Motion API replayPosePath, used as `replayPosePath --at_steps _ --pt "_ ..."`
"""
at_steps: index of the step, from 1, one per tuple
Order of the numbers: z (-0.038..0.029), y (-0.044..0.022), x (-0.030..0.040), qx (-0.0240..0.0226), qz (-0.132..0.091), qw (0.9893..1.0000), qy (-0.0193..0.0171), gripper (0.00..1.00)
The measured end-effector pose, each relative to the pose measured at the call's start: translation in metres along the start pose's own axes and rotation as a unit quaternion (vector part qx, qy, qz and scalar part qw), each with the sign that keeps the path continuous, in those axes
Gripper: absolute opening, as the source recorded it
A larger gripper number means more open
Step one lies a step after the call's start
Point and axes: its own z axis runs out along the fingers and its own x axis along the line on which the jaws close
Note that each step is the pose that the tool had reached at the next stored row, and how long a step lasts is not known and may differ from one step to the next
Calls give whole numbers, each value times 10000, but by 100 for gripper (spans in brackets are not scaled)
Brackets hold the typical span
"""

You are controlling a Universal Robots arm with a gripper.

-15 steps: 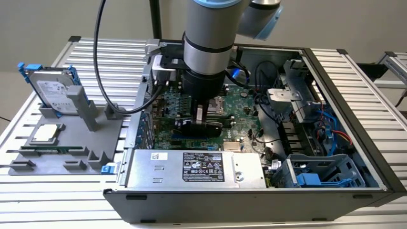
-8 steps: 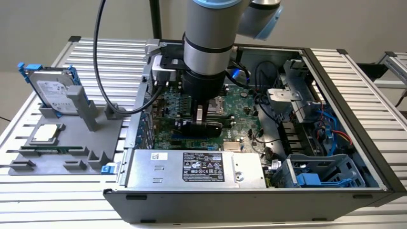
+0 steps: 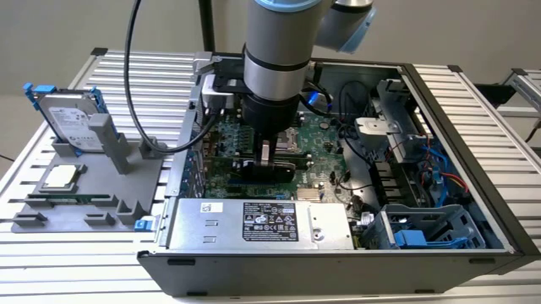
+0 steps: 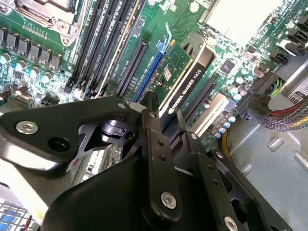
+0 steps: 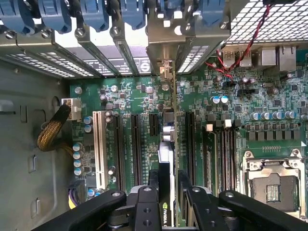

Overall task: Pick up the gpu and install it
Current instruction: 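Insert the gpu into the slot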

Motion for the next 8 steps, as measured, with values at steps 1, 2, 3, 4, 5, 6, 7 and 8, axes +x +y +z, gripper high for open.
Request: replayPosePath --at_steps 1,2,3,4,5,6,7,8 --pt "4 8 1 5 -3 10000 -2 0" --pt "6 12 1 7 -4 10000 -1 0" --pt "10 16 1 9 -4 10000 0 0" --pt "17 20 2 12 -3 10000 1 0" --pt "24 22 2 14 -3 10000 3 0" --pt "33 24 4 18 -4 10000 5 0" --pt "42 26 4 19 -4 10000 6 0" --pt "54 32 2 24 -3 10000 -5 0"
